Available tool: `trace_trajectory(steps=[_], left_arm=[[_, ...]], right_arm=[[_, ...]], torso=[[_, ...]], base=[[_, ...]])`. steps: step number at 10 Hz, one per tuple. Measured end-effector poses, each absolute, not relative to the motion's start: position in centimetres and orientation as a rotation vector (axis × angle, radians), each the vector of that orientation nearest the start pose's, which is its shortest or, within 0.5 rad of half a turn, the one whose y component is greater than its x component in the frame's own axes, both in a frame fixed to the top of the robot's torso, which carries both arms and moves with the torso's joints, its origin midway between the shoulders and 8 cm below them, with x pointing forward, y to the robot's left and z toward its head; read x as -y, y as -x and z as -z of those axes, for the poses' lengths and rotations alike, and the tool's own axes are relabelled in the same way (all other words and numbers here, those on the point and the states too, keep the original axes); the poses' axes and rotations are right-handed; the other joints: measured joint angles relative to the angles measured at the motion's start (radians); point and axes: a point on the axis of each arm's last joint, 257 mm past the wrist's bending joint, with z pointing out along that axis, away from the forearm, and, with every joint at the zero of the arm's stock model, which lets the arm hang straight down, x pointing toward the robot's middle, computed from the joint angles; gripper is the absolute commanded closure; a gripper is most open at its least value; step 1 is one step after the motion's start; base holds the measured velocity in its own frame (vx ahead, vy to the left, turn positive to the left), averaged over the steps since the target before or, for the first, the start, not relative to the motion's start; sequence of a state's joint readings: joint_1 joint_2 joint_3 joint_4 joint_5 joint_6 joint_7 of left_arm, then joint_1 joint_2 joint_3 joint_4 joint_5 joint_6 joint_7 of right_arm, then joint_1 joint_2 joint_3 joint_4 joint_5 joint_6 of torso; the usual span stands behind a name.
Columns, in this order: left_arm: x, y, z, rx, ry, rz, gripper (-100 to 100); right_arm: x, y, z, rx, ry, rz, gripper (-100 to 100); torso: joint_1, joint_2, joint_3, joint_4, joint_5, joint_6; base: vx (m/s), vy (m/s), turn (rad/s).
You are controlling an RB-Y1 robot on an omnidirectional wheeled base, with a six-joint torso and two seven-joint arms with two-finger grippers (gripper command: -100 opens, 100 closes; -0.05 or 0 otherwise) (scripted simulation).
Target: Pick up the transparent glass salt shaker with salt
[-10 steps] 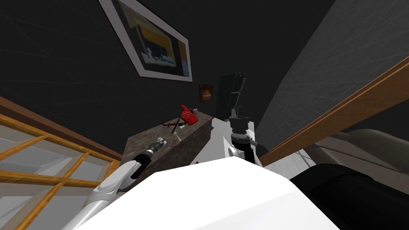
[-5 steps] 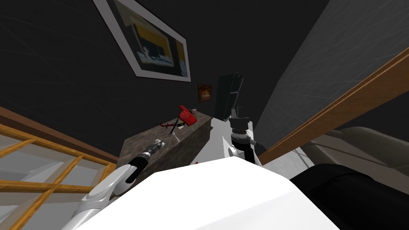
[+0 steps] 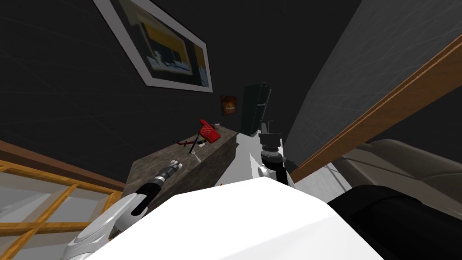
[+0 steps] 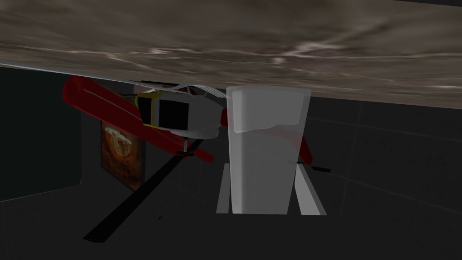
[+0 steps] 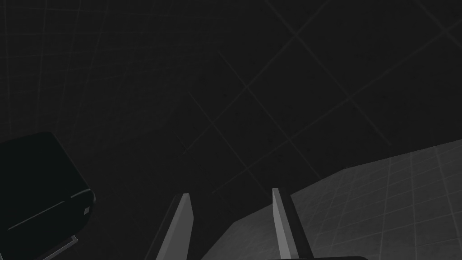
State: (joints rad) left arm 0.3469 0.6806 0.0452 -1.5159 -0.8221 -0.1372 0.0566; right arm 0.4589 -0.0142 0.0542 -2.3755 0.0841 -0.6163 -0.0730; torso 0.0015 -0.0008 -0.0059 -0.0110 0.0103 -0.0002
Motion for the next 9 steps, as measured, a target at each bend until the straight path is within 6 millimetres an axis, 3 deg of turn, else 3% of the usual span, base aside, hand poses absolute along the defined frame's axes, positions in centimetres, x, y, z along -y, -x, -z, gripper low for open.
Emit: trace_trajectory(steps=[9], left_arm=[[-49.6,-37.4,31.3,-1.884,0.215,0.010,100]], right_arm=[[23.7,-30.4,-9.5,-0.485,-0.423,-1.439,0]], torso=[[-0.001,0.000,0.000,0.000,-0.001,0.000]], base=[[0.009,-0.007,-0.044]])
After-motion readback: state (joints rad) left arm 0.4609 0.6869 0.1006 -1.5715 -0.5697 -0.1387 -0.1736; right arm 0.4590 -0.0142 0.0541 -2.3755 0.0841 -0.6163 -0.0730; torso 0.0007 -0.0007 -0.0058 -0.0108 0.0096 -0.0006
